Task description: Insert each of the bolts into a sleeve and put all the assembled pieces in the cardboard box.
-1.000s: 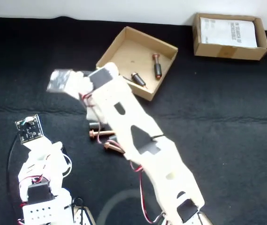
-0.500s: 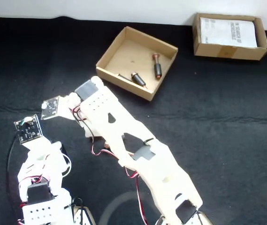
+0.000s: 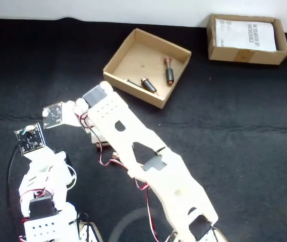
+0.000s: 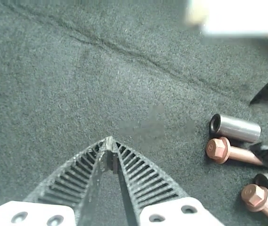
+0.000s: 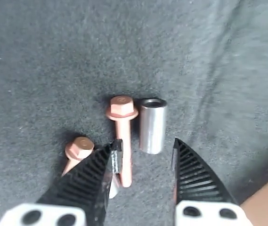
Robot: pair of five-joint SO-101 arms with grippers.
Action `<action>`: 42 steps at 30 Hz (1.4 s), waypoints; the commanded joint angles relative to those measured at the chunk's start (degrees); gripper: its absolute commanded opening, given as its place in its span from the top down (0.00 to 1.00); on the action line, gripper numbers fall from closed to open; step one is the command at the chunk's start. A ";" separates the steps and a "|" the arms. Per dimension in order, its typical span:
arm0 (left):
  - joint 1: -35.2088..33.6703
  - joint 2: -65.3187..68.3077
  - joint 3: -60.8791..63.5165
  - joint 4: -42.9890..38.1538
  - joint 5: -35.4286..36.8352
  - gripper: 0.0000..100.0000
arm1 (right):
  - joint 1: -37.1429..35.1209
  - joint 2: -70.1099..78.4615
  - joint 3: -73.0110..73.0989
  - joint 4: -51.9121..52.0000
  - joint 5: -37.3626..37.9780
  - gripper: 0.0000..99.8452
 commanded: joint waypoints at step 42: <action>-2.15 -0.48 1.10 -1.85 0.35 0.99 | 8.92 16.31 -53.67 9.10 -6.59 0.99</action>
